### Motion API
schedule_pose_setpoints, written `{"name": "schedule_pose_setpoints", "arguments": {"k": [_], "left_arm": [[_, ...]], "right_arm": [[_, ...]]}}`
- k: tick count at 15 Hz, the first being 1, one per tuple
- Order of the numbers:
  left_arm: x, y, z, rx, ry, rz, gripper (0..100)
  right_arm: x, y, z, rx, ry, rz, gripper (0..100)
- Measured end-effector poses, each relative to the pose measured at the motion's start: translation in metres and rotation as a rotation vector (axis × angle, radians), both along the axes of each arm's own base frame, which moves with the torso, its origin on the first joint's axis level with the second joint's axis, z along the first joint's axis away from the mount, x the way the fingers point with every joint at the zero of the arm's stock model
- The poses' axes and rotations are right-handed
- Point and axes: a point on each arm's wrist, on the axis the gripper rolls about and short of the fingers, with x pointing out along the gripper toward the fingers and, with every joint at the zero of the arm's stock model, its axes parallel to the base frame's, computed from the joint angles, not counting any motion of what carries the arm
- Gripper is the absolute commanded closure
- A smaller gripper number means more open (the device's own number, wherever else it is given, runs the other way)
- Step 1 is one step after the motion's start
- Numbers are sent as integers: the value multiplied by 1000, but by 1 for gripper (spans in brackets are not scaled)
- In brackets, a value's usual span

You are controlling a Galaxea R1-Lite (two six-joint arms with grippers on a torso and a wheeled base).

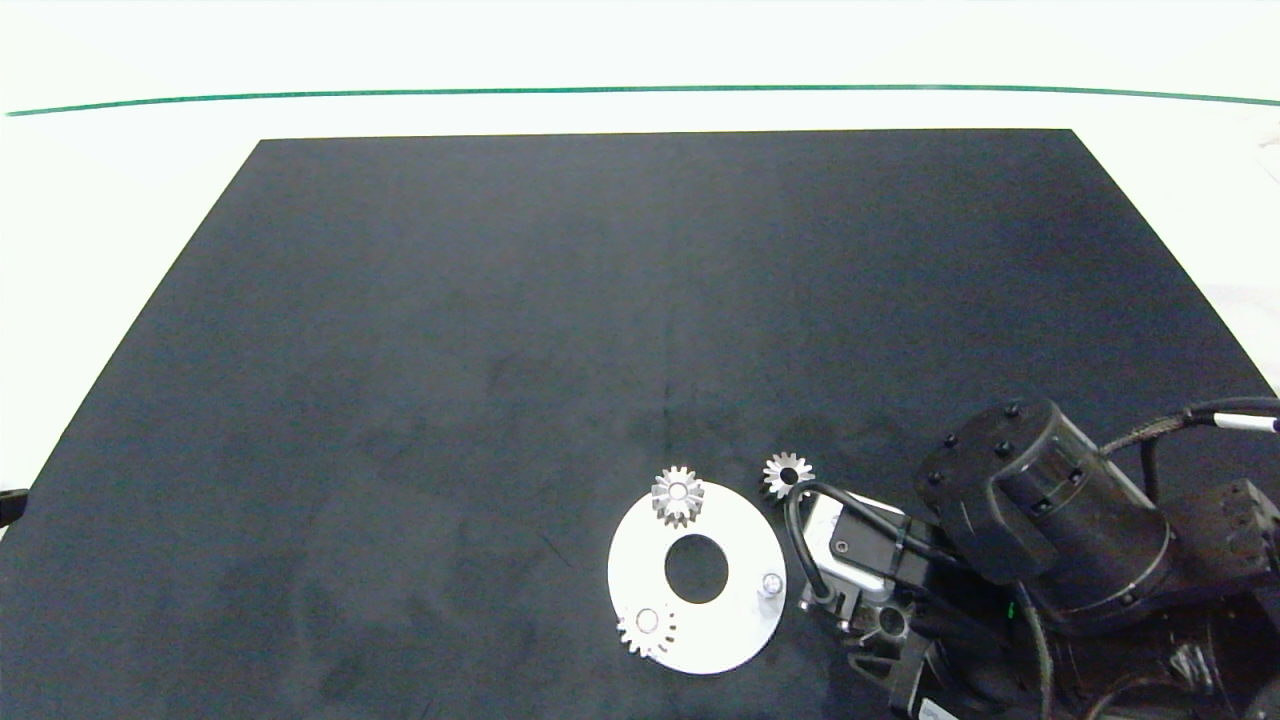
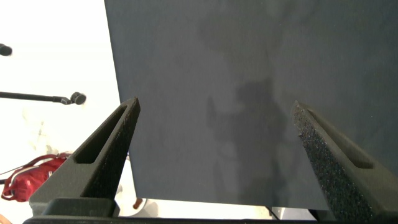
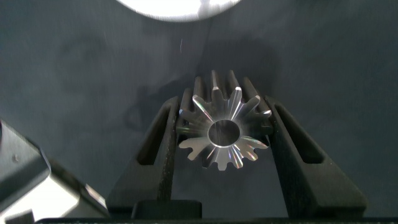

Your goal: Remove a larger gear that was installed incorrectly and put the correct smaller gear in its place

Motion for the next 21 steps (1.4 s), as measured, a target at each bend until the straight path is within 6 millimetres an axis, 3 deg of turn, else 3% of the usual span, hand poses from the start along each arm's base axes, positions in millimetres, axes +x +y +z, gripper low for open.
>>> {"name": "schedule_pose_setpoints", "arguments": {"k": [7, 8, 16, 18, 21], "left_arm": [[-2, -1, 1, 0, -8, -16, 0], [-2, -1, 1, 0, -8, -16, 0], [-2, -1, 0, 2, -5, -16, 0], [-2, -1, 0, 2, -5, -16, 0], [-2, -1, -1, 2, -4, -18, 0]], "right_arm": [[9, -5, -17, 42, 3, -26, 66], [9, -5, -21, 33, 11, -27, 0], [9, -6, -24, 24, 19, -28, 0], [11, -4, -15, 52, -9, -33, 0], [22, 2, 12, 136, -80, -57, 0]]}}
